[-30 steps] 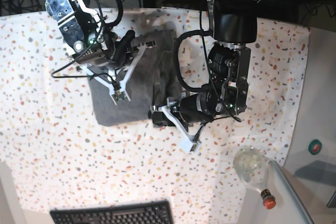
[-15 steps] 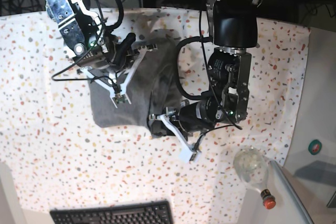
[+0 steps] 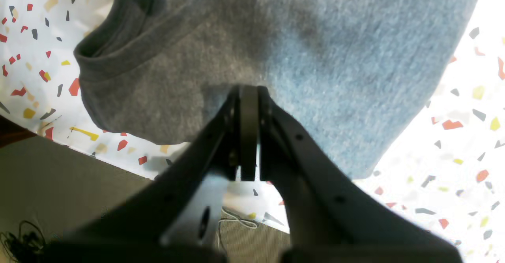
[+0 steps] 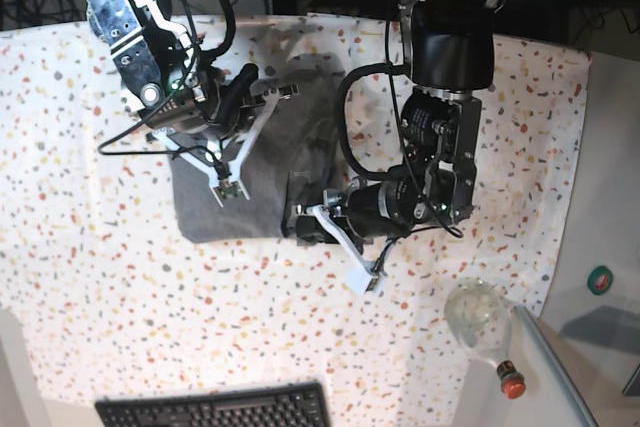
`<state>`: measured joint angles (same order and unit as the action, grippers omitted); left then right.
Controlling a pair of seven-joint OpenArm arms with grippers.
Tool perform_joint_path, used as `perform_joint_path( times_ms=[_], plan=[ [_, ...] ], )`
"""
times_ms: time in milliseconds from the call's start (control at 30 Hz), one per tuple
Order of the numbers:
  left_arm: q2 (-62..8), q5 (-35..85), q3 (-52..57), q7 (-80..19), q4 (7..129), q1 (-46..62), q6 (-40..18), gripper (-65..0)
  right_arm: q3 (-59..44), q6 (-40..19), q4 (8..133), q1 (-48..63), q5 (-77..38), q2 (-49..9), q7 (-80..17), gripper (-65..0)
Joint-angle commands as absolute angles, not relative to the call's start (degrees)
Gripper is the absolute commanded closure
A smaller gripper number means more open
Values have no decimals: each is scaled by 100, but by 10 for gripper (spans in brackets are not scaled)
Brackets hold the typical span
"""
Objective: Layout the t-shirt on the table in an organized manner, then fold the t-shirt properly
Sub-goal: 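Grasp the stack's edge with the left gripper and fold it over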
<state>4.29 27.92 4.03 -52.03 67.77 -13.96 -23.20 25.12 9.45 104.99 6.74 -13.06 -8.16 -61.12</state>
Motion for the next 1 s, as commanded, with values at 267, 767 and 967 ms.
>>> perform_joint_path(
  times_ms=[267, 767, 967],
  plan=[
    [207, 2976, 426, -5112, 6976, -1490, -2378, -336, 2510, 936, 10580, 637, -1305, -787, -6044, 0],
    [215, 4646, 1499, -5719, 8075, 171, -2387, -574, 2510, 936, 10580, 646, -1305, -787, -6053, 0],
    [215, 4760, 1464, -5578, 7574, 84, -2396, -576, 2536, 936, 10580, 646, -1305, -787, -6053, 0]
  ],
)
